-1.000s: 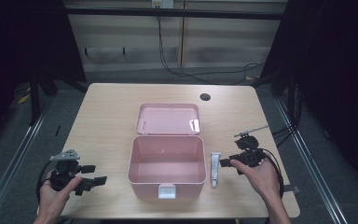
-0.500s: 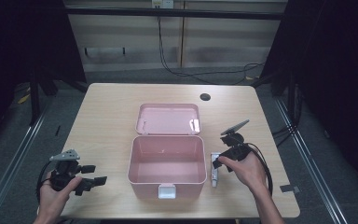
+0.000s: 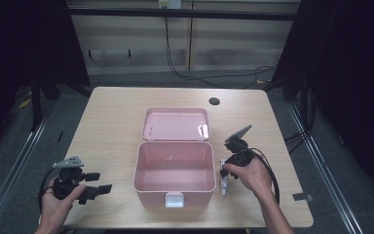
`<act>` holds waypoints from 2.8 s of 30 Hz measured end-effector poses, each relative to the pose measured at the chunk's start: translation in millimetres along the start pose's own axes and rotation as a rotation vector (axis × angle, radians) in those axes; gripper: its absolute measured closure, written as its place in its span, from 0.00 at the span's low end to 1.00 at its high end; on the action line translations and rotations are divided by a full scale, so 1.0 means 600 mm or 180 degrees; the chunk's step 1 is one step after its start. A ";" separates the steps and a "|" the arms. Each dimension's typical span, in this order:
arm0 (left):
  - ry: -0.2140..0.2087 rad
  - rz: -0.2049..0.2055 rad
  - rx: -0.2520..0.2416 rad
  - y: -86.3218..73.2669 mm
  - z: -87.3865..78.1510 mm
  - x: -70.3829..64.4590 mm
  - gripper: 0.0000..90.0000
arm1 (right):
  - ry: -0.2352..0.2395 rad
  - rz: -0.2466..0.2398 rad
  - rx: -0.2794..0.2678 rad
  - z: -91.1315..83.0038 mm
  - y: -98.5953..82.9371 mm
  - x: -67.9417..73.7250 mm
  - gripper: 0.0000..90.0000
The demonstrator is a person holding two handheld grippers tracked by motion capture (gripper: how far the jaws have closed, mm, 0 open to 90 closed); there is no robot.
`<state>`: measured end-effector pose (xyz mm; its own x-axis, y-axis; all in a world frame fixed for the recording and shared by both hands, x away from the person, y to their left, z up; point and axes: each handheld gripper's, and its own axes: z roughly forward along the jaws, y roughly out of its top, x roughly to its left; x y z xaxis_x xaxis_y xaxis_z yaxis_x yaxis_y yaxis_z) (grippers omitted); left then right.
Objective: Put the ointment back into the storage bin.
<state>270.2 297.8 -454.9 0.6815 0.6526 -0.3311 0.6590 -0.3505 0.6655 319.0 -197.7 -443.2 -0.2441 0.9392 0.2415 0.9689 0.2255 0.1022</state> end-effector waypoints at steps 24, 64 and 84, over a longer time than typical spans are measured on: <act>-0.0012 -0.0001 -0.0004 0.000 -0.001 0.000 0.24 | -0.0284 -0.0094 0.0316 0.041 0.015 0.010 0.74; -0.0016 -0.0006 -0.0015 -0.001 -0.001 -0.002 0.24 | -0.0293 -0.1259 0.0415 0.006 0.002 0.011 0.80; -0.0034 -0.0016 -0.0022 -0.001 -0.002 0.000 0.24 | -0.0232 -0.1913 0.0540 -0.045 -0.027 0.011 0.79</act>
<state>269.5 299.0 -454.5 0.6816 0.6471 -0.3415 0.6601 -0.3426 0.6685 300.4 -202.2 -417.2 -0.7505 0.6495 0.1224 0.6578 0.7519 0.0437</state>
